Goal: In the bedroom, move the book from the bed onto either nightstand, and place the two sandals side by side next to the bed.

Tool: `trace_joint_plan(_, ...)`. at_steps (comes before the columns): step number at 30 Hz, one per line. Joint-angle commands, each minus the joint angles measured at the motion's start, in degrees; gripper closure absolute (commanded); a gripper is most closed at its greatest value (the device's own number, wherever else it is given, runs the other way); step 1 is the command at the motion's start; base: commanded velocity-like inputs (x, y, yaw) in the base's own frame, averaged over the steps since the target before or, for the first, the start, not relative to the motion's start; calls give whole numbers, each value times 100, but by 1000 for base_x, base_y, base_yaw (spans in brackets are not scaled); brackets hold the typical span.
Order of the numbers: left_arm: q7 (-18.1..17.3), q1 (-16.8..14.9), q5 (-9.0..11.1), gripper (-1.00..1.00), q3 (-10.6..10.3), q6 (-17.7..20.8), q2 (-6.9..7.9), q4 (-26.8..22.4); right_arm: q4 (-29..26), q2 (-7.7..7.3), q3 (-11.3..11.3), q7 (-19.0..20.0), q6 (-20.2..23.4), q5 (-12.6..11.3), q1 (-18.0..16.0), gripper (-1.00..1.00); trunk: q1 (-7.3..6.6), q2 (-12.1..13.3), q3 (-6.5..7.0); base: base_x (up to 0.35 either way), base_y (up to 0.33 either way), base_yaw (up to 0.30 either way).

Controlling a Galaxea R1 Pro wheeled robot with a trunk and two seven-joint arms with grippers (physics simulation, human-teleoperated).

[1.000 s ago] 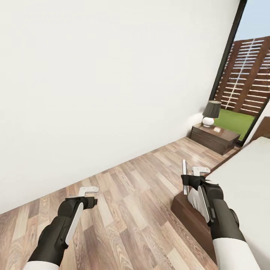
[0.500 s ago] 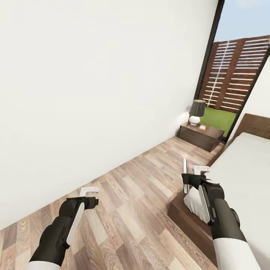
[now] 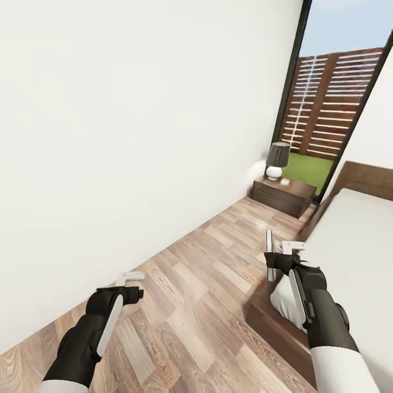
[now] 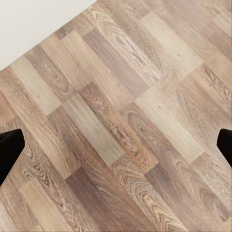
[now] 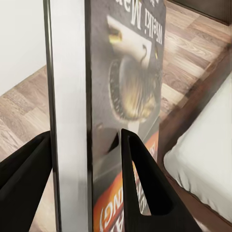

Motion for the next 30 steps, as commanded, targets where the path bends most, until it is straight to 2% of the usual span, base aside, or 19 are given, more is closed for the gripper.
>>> trace_joint_plan(1,34,-2,31,-100,-2,23,0,-6,-8,8,-14,57,25,61,-7,100,4,-6,-11,303,204,-234)
trace_joint_plan(30,34,-10,50,-100,-9,15,0,3,-7,8,-5,56,25,60,-7,100,4,-6,-20,302,204,-279)
